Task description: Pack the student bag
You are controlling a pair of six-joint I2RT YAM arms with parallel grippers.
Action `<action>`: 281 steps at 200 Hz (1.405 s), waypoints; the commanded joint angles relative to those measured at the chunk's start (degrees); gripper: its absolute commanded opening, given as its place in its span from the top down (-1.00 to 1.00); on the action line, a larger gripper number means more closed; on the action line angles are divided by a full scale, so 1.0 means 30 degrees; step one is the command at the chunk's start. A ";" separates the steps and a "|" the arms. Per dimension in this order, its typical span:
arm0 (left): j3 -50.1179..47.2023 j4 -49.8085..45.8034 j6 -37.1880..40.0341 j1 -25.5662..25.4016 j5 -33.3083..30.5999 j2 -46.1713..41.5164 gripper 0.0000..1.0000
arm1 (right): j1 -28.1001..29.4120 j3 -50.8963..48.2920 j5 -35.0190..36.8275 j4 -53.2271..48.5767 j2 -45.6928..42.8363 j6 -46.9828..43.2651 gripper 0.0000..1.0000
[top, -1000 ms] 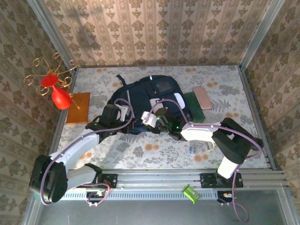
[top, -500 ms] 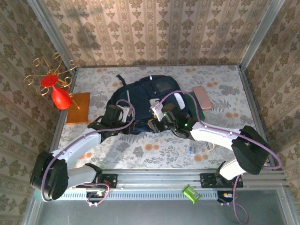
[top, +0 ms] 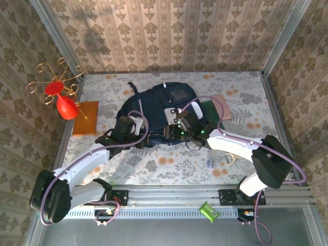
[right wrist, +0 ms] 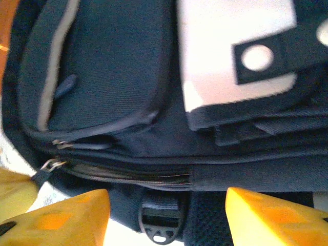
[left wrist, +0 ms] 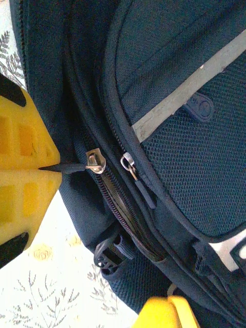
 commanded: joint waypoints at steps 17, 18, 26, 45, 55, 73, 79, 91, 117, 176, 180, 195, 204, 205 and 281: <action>0.0071 0.0888 -0.0119 -0.0275 0.0936 -0.0273 1.00 | -0.0543 -0.0947 -0.0754 0.1119 0.0366 0.2949 -0.26; 0.0076 0.0888 -0.0126 -0.0286 0.0936 -0.0269 1.00 | -0.0547 -0.0953 -0.0755 0.1128 0.0423 0.2976 -0.26; 0.0133 0.0888 -0.0062 -0.0322 0.0934 -0.0198 1.00 | -0.0551 -0.0901 -0.0660 0.1367 0.0657 0.3280 -0.24; 0.0156 0.0891 0.0011 -0.0442 0.0892 -0.0123 1.00 | -0.0637 -0.1395 -0.0090 0.2358 0.1086 0.4338 -0.22; 0.0155 0.0886 0.0097 -0.0524 0.0855 -0.0119 1.00 | -0.0767 -0.1839 0.0058 0.3443 0.1285 0.5141 -0.21; 0.0083 0.0918 0.0201 -0.0590 0.0862 -0.0039 1.00 | -0.0913 -0.1989 0.0278 0.4711 0.1783 0.6106 -0.21; 0.0082 0.0899 0.0210 -0.0612 0.0873 -0.0032 1.00 | -0.0879 -0.1852 0.0398 0.4899 0.1918 0.6241 -0.21; 0.0080 0.0889 0.0305 -0.0648 0.0876 -0.0027 1.00 | -0.0873 -0.1718 0.0787 0.5164 0.2141 0.6535 -0.21; 0.0052 0.0619 0.0577 -0.0736 0.0583 -0.0016 1.00 | -0.0891 -0.1945 0.2319 0.5839 0.2198 0.6905 -0.05; 0.0634 -0.1492 0.1052 -0.0982 -0.2670 0.0057 1.00 | -0.1192 -0.2699 0.4141 0.6531 0.1346 0.5738 1.00; 0.0654 -0.1590 0.1066 -0.0972 -0.2873 0.0057 1.00 | -0.1263 -0.2714 0.4099 0.6527 0.1234 0.5539 1.00; 0.0777 -0.1938 0.1179 -0.1029 -0.3701 0.0086 1.00 | -0.1642 -0.2747 0.3732 0.6427 0.0862 0.4767 1.00; 0.0814 -0.2085 0.1217 -0.1059 -0.4074 0.0094 1.00 | -0.1959 -0.2819 0.3231 0.6560 0.0669 0.4214 1.00; 0.0814 -0.2093 0.1230 -0.1044 -0.4103 0.0090 1.00 | -0.1988 -0.2826 0.3156 0.6588 0.0648 0.4180 1.00; 0.1077 -0.2670 0.1337 -0.1059 -0.6457 -0.0081 1.00 | -0.4113 -0.2161 -0.0540 0.4307 -0.0237 -0.0277 1.00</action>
